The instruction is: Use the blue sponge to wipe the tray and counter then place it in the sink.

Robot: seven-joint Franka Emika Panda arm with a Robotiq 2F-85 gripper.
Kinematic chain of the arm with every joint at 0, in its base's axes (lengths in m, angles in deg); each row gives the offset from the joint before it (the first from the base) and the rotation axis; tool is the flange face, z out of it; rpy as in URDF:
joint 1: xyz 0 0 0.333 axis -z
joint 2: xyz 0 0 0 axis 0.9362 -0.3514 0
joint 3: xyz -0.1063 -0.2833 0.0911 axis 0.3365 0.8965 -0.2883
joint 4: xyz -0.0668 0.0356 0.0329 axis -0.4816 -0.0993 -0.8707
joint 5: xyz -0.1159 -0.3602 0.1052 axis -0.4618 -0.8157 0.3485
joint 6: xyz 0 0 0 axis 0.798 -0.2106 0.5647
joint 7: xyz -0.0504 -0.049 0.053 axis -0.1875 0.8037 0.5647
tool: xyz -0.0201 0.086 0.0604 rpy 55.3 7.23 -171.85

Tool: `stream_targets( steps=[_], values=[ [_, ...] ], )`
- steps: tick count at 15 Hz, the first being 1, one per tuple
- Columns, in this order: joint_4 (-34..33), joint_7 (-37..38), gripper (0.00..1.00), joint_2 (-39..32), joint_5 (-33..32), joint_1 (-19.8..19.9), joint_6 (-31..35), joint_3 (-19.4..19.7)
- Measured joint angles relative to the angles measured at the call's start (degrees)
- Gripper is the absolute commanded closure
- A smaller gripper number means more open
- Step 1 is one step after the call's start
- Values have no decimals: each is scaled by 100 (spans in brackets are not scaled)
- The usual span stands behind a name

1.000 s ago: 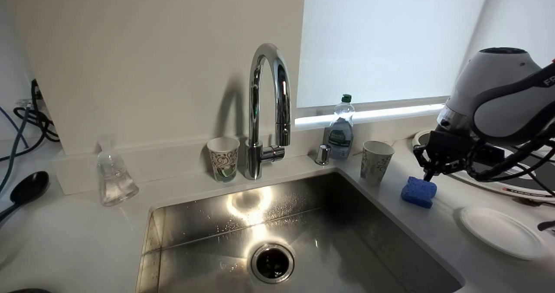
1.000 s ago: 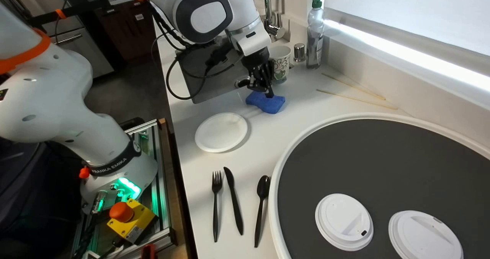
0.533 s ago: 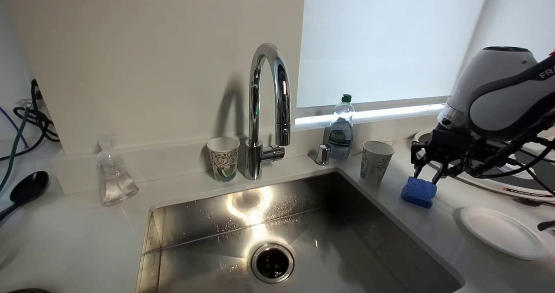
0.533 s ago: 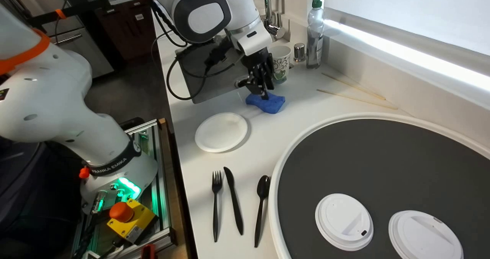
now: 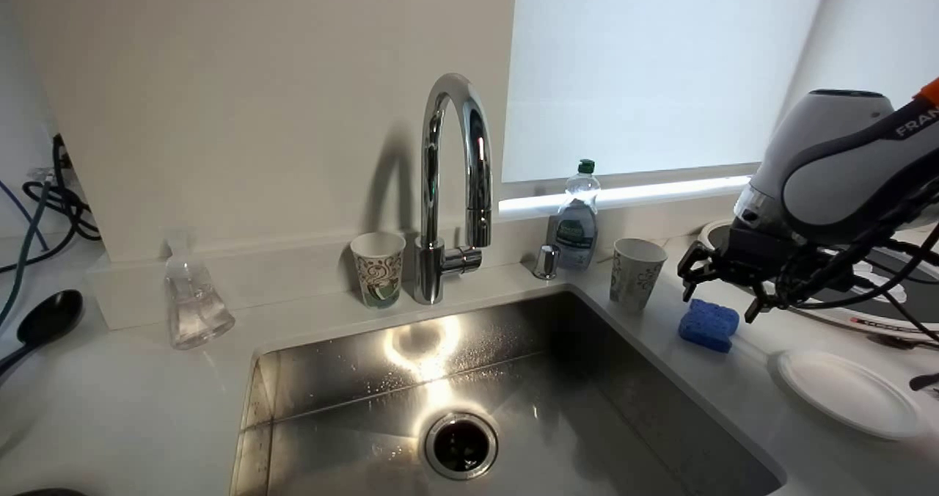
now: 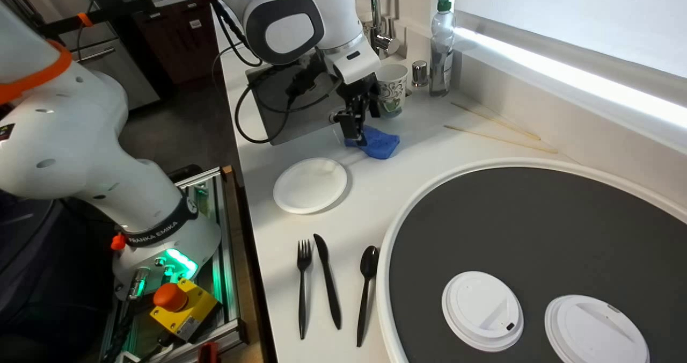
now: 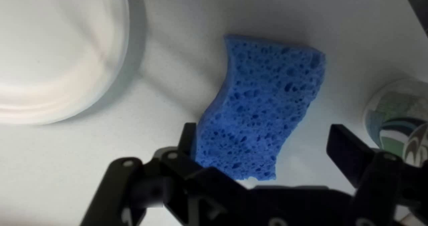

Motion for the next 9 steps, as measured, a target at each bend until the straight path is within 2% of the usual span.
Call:
stream_targets(
  steps=[9],
  values=[
    [-1,-37,0,-246,8,-19,47,0]
  ],
)
